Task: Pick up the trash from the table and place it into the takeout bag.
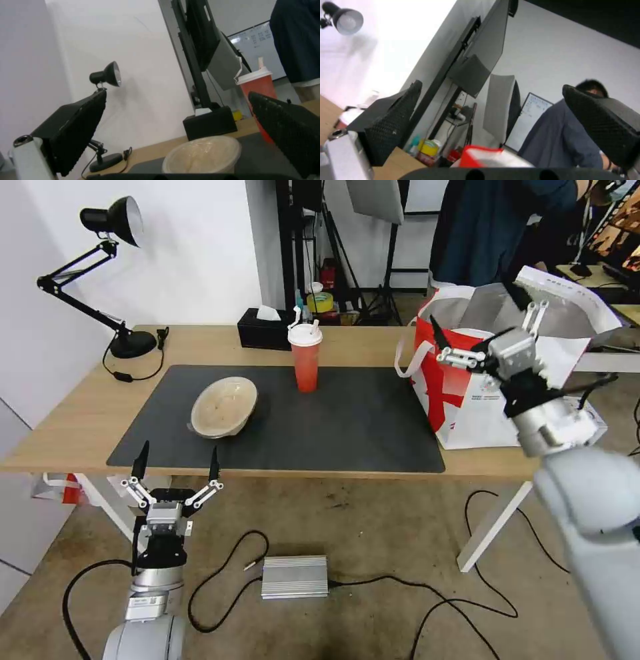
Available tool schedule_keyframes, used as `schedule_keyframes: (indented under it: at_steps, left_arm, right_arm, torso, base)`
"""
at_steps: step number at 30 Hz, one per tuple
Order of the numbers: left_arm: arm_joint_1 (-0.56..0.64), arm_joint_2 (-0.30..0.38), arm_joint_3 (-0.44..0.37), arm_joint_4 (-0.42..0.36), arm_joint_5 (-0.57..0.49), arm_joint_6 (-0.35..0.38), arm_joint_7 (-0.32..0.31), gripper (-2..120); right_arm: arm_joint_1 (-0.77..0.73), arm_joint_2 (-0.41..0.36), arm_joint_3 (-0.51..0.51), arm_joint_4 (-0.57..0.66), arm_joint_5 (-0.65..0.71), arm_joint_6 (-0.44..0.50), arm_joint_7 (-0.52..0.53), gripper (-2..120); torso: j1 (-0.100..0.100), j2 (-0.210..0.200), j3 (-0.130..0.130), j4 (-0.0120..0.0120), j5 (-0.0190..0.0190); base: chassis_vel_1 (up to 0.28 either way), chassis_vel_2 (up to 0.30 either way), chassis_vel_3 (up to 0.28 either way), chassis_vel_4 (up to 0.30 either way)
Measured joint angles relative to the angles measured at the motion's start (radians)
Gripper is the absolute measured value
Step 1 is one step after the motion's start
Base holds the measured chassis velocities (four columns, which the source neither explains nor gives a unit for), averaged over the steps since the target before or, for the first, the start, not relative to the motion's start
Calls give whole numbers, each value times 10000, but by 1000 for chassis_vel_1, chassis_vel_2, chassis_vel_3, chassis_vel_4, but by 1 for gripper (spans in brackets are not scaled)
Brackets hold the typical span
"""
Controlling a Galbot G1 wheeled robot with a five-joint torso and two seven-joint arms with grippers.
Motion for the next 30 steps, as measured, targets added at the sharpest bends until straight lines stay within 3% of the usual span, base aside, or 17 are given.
schedule_keyframes:
  at_steps: [8,18,30]
  left_arm:
    - [45,0,25,-60,-47,-13,-24,100]
    - [94,0,17,-181,-187,-54,-62,100]
    - [62,0,54,-201,-214,-41,-69,100]
  right_arm:
    - [-1776,1362,-536,-288,-668,1767,774,100]
    - [-2562,2361,-732,-602,-1266,3255,1048,100]
    - [-3370,3109,-833,-520,-1569,4081,1043,100]
  torso:
    - [0,0,0,1,-2]
    - [0,0,1,2,0]
    - [0,0,0,2,-1]
  base:
    - [0,0,0,0]
    - [0,0,0,0]
    - [0,0,0,0]
